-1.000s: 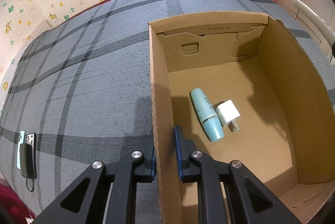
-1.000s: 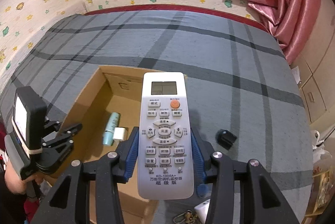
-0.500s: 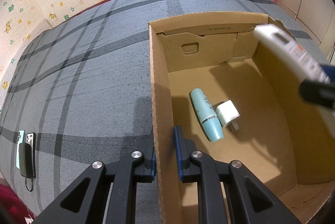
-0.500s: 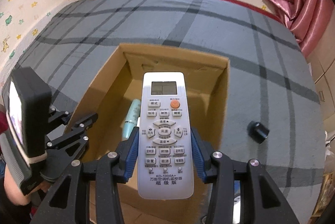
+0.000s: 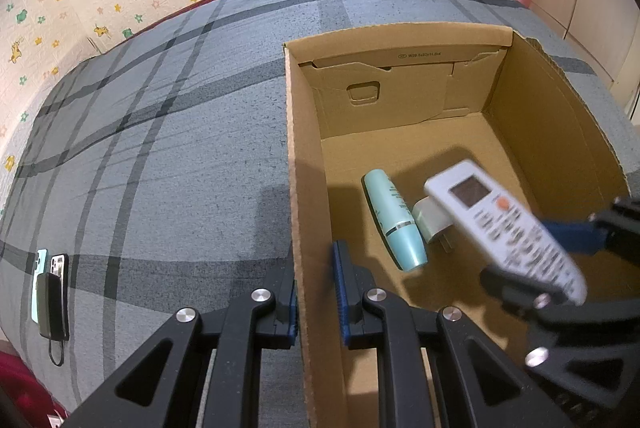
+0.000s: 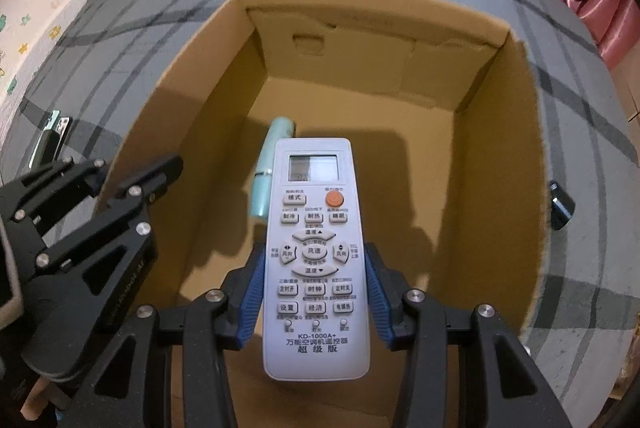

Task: Organize rigid objects
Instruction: 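Lower the remote into the box beside the bottle and open the right gripper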

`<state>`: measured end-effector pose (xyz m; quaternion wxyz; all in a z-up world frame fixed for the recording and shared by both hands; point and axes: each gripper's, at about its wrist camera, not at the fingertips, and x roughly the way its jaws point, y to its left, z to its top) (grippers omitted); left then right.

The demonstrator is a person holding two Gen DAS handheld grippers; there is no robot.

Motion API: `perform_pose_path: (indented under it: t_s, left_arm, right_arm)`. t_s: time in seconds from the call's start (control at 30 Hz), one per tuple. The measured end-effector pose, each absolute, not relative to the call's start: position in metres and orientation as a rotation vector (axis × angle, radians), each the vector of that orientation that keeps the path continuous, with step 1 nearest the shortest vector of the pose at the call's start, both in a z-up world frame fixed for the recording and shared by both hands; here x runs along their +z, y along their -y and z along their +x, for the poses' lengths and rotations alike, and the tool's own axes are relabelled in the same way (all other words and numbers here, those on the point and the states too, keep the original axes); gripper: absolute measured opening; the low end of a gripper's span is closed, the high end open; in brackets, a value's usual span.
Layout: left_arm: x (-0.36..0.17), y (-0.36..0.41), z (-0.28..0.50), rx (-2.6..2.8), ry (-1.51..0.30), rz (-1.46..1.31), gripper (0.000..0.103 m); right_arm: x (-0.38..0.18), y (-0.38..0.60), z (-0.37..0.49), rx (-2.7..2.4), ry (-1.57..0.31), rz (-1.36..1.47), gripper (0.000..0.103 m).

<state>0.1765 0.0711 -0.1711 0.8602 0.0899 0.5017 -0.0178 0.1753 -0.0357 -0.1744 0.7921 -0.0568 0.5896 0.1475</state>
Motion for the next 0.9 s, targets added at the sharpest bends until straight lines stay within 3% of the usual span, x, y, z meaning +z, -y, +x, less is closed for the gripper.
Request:
perform_pose_path:
  t_s: [0.4,0.9]
  left_arm:
    - [-0.172,-0.071,0.176,-0.035,-1.049,0.191,0.016]
    - [-0.17,-0.07,0.175,-0.033,-1.046,0.191,0.016]
  right_arm:
    - [-0.201,0.026,0.183,0.3,-1.39,-0.14,0.05]
    - [-0.196,0.029,0.183,0.312,-1.36,-0.13,0.054]
